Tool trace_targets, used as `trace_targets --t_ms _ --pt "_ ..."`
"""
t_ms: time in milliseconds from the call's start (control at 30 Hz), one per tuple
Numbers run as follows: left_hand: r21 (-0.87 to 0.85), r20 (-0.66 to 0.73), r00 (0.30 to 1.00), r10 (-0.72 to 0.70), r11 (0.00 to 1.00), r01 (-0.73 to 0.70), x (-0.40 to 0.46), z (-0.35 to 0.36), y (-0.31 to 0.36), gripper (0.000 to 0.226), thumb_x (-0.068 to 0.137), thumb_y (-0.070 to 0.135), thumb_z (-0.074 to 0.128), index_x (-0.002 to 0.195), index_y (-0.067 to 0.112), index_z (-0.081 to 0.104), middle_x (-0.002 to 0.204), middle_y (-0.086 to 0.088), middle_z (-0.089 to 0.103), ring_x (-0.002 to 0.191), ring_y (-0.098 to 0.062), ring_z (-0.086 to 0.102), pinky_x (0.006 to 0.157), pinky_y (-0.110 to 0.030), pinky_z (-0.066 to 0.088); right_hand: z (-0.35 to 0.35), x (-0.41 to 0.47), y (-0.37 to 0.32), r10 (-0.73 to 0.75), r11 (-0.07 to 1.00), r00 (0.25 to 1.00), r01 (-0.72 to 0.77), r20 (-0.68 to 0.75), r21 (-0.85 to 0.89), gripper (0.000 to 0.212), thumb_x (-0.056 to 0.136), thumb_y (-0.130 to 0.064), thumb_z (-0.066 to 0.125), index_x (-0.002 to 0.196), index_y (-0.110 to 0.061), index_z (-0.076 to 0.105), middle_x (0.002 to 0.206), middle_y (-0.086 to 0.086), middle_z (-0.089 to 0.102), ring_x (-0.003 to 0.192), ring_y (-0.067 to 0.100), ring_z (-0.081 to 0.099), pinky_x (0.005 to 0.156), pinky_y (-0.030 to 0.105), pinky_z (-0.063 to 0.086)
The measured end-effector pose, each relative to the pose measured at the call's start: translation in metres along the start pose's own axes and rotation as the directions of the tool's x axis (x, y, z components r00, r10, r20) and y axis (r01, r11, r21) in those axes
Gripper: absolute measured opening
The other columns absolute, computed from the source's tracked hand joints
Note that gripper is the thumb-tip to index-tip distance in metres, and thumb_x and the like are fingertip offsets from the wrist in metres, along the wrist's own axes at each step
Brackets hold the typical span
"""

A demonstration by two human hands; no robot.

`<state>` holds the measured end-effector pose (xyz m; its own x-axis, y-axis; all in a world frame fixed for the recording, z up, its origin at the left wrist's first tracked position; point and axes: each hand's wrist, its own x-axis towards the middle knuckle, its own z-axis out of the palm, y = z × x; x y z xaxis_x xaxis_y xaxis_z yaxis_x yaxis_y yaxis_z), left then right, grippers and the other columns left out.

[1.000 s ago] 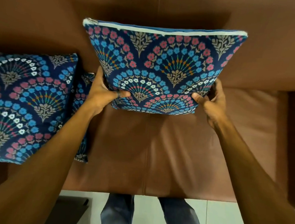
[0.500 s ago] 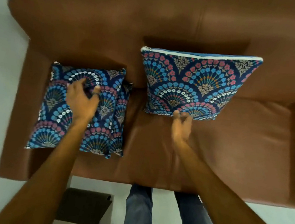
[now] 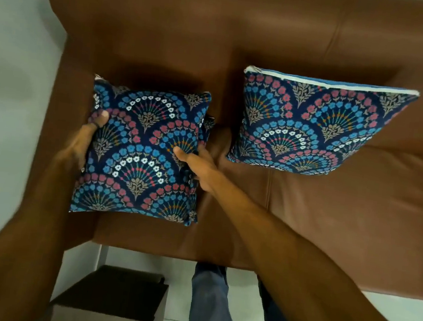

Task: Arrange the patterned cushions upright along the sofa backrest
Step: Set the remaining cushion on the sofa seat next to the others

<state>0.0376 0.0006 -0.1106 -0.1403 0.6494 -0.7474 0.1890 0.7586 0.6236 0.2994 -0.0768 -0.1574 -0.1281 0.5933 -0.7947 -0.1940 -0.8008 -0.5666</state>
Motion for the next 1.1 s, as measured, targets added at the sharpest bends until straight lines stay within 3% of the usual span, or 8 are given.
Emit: trace_targets --t_ms 133,233,367,433,533,733,933,1100 --pt "-0.130 0.031 0.992 0.118 0.985 -0.113 -0.071 0.013 -0.031 0.054 0.103 0.044 0.063 0.147 0.013 0.060 0.117 0.003 0.079 0.096 -0.013 0.080 0.073 -0.027 0.069 -0.062 -0.054 0.013 -0.087 0.995 0.996 0.088 0.011 -0.040 0.082 0.092 -0.015 0.080 0.159 -0.031 0.035 0.153 0.001 0.052 0.145 0.028 0.049 0.121 0.052 0.044" --pt "-0.146 0.004 0.993 0.121 0.982 -0.119 -0.124 0.062 -0.068 0.066 0.071 0.052 0.092 0.131 0.035 0.069 0.120 0.011 0.076 0.107 -0.012 0.076 0.076 -0.025 0.068 -0.134 -0.106 0.037 -0.134 0.981 0.991 0.131 -0.012 -0.141 0.090 0.093 0.001 0.075 0.164 -0.023 0.025 0.156 -0.002 0.045 0.148 0.021 0.041 0.122 0.050 0.042" --pt "-0.011 0.151 0.974 0.171 0.985 -0.171 -0.161 0.191 -0.110 0.050 0.098 -0.004 0.067 0.140 0.019 0.051 0.119 0.000 0.066 0.118 -0.026 0.056 0.093 -0.037 0.064 -0.264 -0.163 0.081 -0.204 0.964 0.957 0.160 -0.205 -0.213 0.077 0.088 0.023 0.067 0.153 0.001 0.033 0.109 -0.011 0.061 0.099 -0.008 0.061 0.090 0.025 0.056" --pt "-0.049 0.254 0.954 0.159 0.987 -0.152 -0.176 0.261 -0.115 0.072 0.095 0.004 0.076 0.156 0.022 0.044 0.139 0.002 0.064 0.126 -0.025 0.059 0.105 -0.042 0.058 -0.331 -0.182 0.099 -0.262 0.960 0.911 0.211 -0.318 -0.185 0.069 0.088 0.029 0.061 0.145 -0.004 0.039 0.092 -0.019 0.073 0.084 -0.015 0.066 0.083 0.017 0.058" --pt "0.009 0.387 0.902 0.191 0.977 -0.211 -0.192 0.363 -0.109 0.092 0.068 0.044 0.097 0.148 0.032 0.052 0.144 0.004 0.066 0.129 -0.016 0.065 0.103 -0.035 0.060 -0.425 -0.216 0.097 -0.274 0.962 0.845 0.232 -0.459 -0.146 0.079 0.092 0.028 0.053 0.156 -0.015 0.036 0.114 -0.020 0.073 0.108 -0.001 0.065 0.083 0.015 0.061" --pt "0.082 0.475 0.838 0.270 0.934 -0.347 -0.167 0.555 -0.081 0.081 0.094 0.007 0.078 0.161 0.024 0.037 0.158 -0.001 0.053 0.149 -0.023 0.049 0.125 -0.053 0.042 -0.583 -0.221 0.086 -0.291 0.949 0.758 0.305 -0.584 -0.076 0.079 0.093 0.025 0.055 0.149 -0.030 0.047 0.130 -0.009 0.068 0.134 0.023 0.059 0.094 0.030 0.063" --pt "0.051 0.518 0.822 0.237 0.951 -0.306 -0.124 0.671 -0.060 0.076 0.090 0.037 0.084 0.152 0.044 0.041 0.154 0.011 0.055 0.147 -0.019 0.051 0.123 -0.050 0.044 -0.678 -0.182 0.054 -0.261 0.955 0.762 0.293 -0.593 -0.044 0.074 0.097 0.012 0.031 0.149 -0.040 0.038 0.103 -0.005 0.065 0.091 0.013 0.062 0.083 0.032 0.056" --pt "0.067 0.465 0.853 0.236 0.952 -0.300 -0.106 0.729 -0.057 0.064 0.094 0.032 0.081 0.143 0.046 0.043 0.136 0.014 0.062 0.130 -0.012 0.058 0.114 -0.043 0.048 -0.711 -0.158 0.036 -0.232 0.945 0.690 0.327 -0.685 0.010 0.070 0.097 0.004 0.028 0.157 -0.030 0.042 0.108 -0.008 0.066 0.093 0.010 0.061 0.075 0.024 0.054"
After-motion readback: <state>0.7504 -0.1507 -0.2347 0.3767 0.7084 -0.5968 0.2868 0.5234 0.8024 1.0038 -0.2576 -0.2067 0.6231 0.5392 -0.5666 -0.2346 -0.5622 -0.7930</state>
